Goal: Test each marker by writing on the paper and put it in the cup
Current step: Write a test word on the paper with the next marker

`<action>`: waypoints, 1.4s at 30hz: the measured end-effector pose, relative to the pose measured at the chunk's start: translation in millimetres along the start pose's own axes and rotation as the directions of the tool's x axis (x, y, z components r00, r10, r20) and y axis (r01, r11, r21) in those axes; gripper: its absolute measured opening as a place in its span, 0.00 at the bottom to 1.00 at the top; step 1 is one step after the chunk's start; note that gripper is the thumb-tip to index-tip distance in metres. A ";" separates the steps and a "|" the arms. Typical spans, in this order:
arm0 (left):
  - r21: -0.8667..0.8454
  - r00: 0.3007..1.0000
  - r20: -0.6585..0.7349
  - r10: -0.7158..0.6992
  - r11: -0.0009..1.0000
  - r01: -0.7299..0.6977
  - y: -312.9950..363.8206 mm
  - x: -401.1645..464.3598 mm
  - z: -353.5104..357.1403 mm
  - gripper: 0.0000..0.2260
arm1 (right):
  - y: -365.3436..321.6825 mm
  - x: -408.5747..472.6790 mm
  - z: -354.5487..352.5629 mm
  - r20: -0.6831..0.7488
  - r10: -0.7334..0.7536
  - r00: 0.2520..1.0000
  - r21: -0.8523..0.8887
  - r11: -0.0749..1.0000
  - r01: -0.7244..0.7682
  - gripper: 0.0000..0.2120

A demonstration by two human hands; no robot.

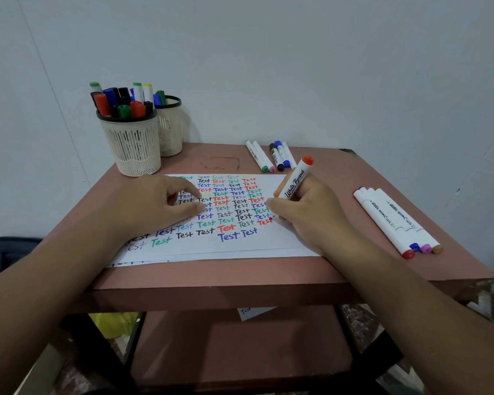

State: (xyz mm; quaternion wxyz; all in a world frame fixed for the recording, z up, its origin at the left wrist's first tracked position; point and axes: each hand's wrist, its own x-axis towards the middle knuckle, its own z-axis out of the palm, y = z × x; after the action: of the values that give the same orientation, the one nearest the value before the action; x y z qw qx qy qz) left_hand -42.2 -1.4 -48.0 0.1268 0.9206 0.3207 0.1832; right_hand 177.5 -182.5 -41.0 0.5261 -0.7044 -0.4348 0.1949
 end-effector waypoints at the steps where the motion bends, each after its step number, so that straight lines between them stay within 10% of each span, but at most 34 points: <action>1: -0.004 1.000 -0.009 -0.001 1.000 0.001 0.0 -0.6 0.4 0.17 | -0.1 -0.2 0.1 -0.002 -0.007 1.000 -0.024 1.000 0.007 0.08; 7: -0.185 0.993 -0.120 0.016 0.982 -0.038 -6.0 1.1 8.5 0.22 | 0.1 0.7 -0.7 -0.027 -0.001 1.000 -0.099 0.995 -0.002 0.06; 20: -0.118 0.982 -0.188 0.034 0.991 -0.057 -2.4 3.2 7.6 0.09 | -20.0 7.8 4.0 0.052 -0.073 0.996 0.491 0.870 0.039 0.04; 42: -0.055 0.944 -0.249 0.218 0.969 -0.239 -6.4 4.2 5.4 0.03 | -46.5 29.4 54.5 0.074 -0.153 0.985 0.129 0.981 0.143 0.08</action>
State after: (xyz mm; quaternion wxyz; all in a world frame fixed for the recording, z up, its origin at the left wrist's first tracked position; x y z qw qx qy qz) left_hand -40.3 5.5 -54.1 0.1038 0.9164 0.2165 0.3204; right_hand 134.7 -124.0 -13.5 0.5632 -0.6274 -0.4947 0.2108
